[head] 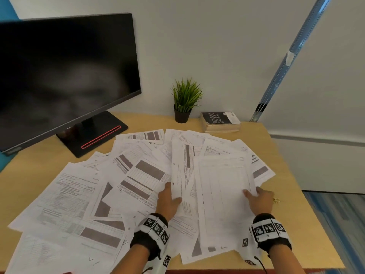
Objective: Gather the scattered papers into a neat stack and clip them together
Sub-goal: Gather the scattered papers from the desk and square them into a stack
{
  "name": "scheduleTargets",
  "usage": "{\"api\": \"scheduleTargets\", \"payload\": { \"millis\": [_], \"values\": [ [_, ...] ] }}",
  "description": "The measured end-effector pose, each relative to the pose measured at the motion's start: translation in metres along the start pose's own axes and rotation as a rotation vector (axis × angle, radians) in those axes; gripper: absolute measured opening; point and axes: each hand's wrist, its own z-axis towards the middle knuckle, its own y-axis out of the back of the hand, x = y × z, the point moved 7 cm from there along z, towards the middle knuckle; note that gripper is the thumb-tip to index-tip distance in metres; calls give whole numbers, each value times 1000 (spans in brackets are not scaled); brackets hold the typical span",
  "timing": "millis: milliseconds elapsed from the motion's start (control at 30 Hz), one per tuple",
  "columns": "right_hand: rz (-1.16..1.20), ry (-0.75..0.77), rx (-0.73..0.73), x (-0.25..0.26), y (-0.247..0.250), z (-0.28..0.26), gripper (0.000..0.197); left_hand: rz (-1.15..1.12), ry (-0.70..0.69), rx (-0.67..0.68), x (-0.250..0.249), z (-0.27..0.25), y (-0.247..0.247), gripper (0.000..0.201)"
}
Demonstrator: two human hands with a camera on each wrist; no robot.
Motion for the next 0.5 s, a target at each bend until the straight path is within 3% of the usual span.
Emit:
{"api": "scheduleTargets", "payload": {
  "millis": [100, 200, 300, 367, 433, 500],
  "values": [
    [71, 10, -20, 35, 4, -10, 51, 57, -27, 103, -5, 1, -4, 53],
    [169, -53, -25, 49, 2, -13, 64, 121, -7, 269, -8, 4, -8, 53],
    [237, -39, -82, 53, 4, -13, 65, 41, 80, 306, -7, 10, -5, 31],
    [194, 33, -143, 54, 11, -12, 48, -51, 176, 259, -2, 13, 1, 23],
    [114, 128, -218, 54, 19, -15, 15, -112, 218, 227, -1, 12, 5, 18],
    [73, 201, -287, 50, 29, -18, 11, -142, 219, 187, 2, 12, 8, 19]
  ]
}}
